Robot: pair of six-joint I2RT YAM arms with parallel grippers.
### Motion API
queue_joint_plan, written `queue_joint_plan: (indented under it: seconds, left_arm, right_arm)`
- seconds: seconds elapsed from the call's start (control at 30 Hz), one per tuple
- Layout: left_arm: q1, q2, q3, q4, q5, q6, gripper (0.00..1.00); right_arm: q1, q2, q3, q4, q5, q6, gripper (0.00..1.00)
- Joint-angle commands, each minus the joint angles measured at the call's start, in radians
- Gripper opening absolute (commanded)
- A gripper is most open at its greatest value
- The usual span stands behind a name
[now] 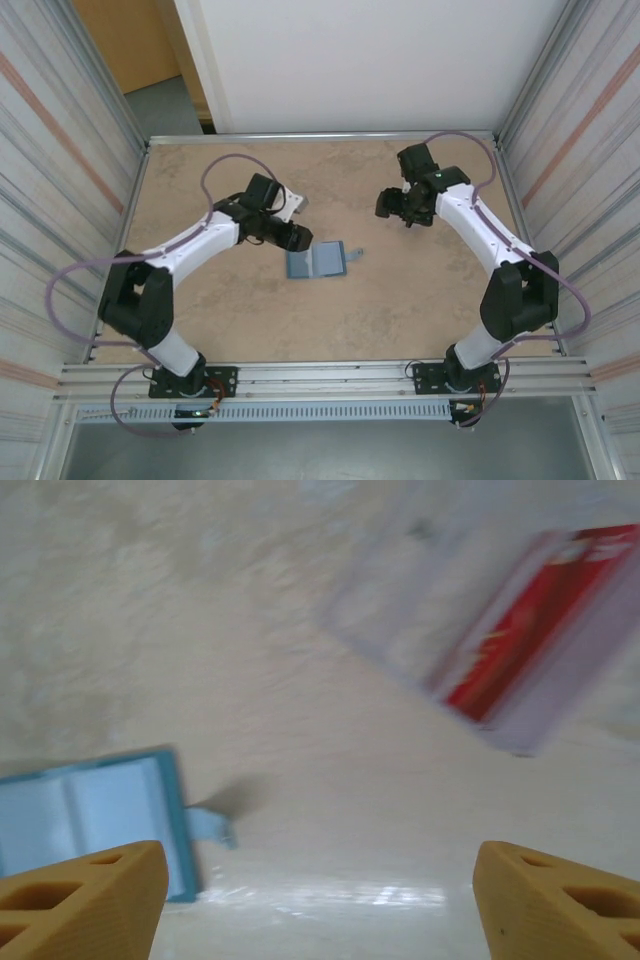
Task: Put the credit cards into the card holder
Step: Rotate the card holder at the center of the table, then move the storage box to the middle-right of the table.
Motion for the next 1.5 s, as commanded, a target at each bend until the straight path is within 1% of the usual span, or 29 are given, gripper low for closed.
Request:
queue_joint_plan:
  seconds: [0.0,0.07,0.13,0.17,0.23,0.3,0.33,0.4,0.43,0.5,0.67,0.83,0.93,1.0,1.07,1.13,1.2,1.4,1.47]
  left_arm:
    - [0.057,-0.088,-0.001,-0.032,-0.030,0.098,0.72]
    - [0.079,-0.111,-0.013,-0.034,-0.018,0.115,0.75]
    - [0.074,-0.092,0.012,-0.043,0.000,0.130,0.76]
    - [0.067,-0.075,0.034,-0.044,0.012,0.131,0.76]
    - [0.037,-0.018,0.118,-0.057,0.009,0.131,0.77]
    - [0.012,0.049,0.213,-0.088,0.004,0.121,0.77]
    - [0.000,0.085,0.264,-0.111,0.003,0.106,0.77]
    - [-0.012,0.137,0.342,-0.149,0.008,0.064,0.78]
    - [-0.014,0.153,0.360,-0.160,0.015,0.040,0.78]
    - [-0.018,0.169,0.360,-0.154,0.031,0.005,0.81]
    - [-0.045,0.144,0.265,-0.097,-0.005,0.022,0.84]
    - [-0.060,0.115,0.219,-0.071,-0.046,0.044,0.88]
    - [-0.059,0.119,0.217,-0.068,-0.059,0.041,0.88]
    - [-0.058,0.120,0.216,-0.067,-0.046,0.039,0.88]
    - [-0.058,0.119,0.209,-0.061,-0.030,0.035,0.88]
    - [-0.059,0.117,0.201,-0.055,-0.025,0.033,0.88]
    - [-0.058,0.117,0.199,-0.053,-0.028,0.035,0.88]
    - [-0.057,0.115,0.190,-0.045,-0.022,0.032,0.88]
    - [-0.057,0.120,0.192,-0.047,-0.021,0.032,0.88]
  right_arm:
    - [-0.037,0.008,0.041,-0.105,0.167,-0.024,0.87]
    - [-0.067,0.032,0.063,-0.110,0.173,-0.019,0.88]
    - [-0.115,0.045,0.068,-0.095,0.133,-0.003,0.87]
    - [-0.139,0.048,0.063,-0.078,0.094,0.008,0.87]
    - [-0.207,0.044,0.030,-0.019,-0.028,0.044,0.85]
    - [-0.248,0.052,0.004,0.038,-0.109,0.074,0.86]
    - [-0.256,0.067,0.003,0.056,-0.138,0.082,0.90]
    - [-0.263,0.113,0.025,0.058,-0.147,0.097,1.00]
    - [-0.262,0.131,0.033,0.064,-0.149,0.103,0.99]
    - [-0.259,0.164,0.021,0.098,-0.165,0.130,0.99]
    - [-0.252,0.233,-0.032,0.194,-0.204,0.187,0.99]
    - [-0.237,0.298,-0.007,0.194,-0.196,0.166,0.99]
    - [-0.240,0.310,-0.017,0.197,-0.192,0.151,0.92]
    - [-0.240,0.319,-0.030,0.201,-0.203,0.141,0.87]
    - [-0.240,0.331,-0.034,0.203,-0.214,0.131,0.84]
    - [-0.240,0.345,-0.028,0.191,-0.207,0.119,0.83]
    - [-0.239,0.350,-0.027,0.183,-0.198,0.109,0.80]
    - [-0.249,0.318,-0.068,0.183,-0.199,0.090,0.70]
    - [-0.256,0.308,-0.080,0.188,-0.214,0.089,0.63]
